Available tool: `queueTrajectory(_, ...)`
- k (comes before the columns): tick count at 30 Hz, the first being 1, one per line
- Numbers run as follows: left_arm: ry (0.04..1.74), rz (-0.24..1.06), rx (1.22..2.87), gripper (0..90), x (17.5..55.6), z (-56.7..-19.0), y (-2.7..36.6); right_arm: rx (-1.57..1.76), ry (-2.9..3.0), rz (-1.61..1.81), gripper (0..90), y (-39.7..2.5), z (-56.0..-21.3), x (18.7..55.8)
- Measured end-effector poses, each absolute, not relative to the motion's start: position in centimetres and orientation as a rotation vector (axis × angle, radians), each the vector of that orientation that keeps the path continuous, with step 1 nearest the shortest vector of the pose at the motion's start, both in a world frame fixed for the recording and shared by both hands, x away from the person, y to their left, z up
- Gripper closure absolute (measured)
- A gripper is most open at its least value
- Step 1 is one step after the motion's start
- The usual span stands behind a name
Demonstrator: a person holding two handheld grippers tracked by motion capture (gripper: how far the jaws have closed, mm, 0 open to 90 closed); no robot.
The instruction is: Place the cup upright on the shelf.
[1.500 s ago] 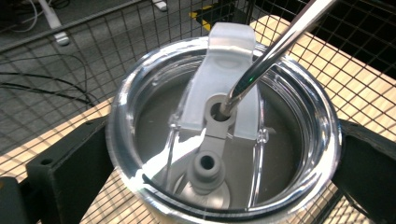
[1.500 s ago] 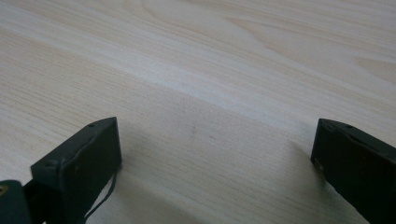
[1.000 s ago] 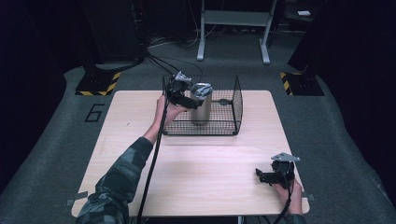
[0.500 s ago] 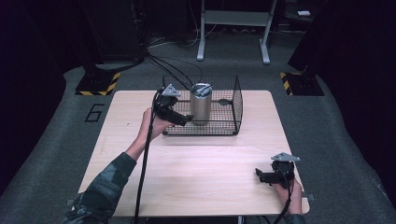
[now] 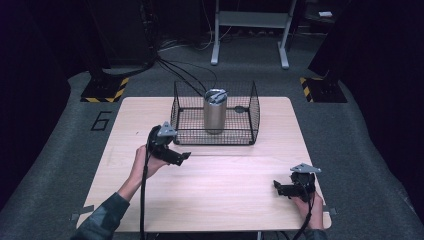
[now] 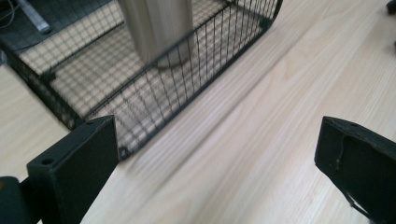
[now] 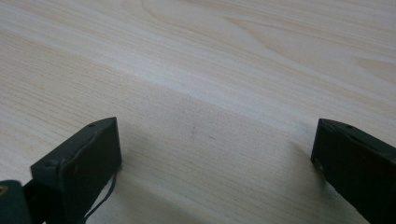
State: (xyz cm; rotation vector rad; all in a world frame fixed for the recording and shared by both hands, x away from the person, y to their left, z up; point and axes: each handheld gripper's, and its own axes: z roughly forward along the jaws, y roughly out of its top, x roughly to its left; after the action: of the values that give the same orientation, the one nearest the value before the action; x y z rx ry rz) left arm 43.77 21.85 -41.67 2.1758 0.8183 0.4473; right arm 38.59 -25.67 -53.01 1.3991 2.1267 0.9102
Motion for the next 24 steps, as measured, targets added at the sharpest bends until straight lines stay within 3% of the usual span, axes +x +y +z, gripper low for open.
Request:
queueTrajectory(11, 1.02, 0.411, 2.126, 0.0, 40.9, -48.0, 26.9, 1.4, 2.126, 0.91, 1.1, -25.7, -53.0, 38.6)
queueTrajectory(24, 1.197, 0.541, 2.068, 0.0, 38.6, -52.3, 29.1, 1.399, 2.128, 0.911, 1.1, -25.7, -53.0, 38.6)
